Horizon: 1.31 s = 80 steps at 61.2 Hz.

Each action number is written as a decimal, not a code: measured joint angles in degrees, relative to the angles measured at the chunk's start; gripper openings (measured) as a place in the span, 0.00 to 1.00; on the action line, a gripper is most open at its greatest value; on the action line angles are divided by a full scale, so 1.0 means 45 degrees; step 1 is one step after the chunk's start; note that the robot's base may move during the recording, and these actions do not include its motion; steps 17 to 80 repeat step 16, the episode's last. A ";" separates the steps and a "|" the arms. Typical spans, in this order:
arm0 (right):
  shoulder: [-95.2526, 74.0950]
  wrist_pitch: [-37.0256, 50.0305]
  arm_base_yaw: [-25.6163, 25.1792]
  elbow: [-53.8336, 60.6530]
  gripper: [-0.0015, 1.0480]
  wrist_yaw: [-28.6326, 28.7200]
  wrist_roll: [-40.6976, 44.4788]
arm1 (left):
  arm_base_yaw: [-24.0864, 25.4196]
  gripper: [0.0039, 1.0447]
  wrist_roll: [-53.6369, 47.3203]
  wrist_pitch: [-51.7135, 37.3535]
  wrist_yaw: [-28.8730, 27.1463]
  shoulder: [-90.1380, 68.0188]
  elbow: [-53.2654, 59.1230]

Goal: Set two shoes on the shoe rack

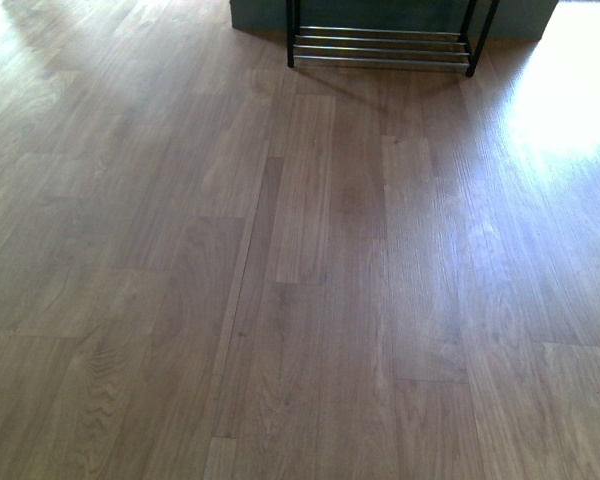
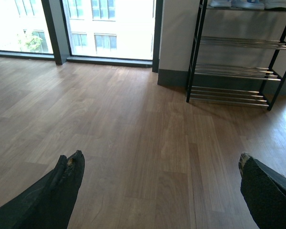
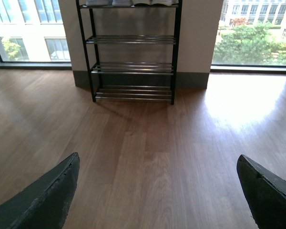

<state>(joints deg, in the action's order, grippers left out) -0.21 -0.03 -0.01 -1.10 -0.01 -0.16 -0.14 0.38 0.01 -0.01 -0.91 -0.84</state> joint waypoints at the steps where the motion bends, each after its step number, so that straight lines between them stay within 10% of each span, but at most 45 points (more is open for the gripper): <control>1: 0.0000 0.0005 0.0000 0.0000 0.91 0.0000 0.0000 | 0.0000 0.91 0.0000 0.0005 0.0000 0.0000 0.0000; 80: 0.0000 0.0000 0.0000 0.0000 0.91 0.0000 0.0000 | 0.0000 0.91 0.0000 0.0000 0.0000 0.0000 0.0000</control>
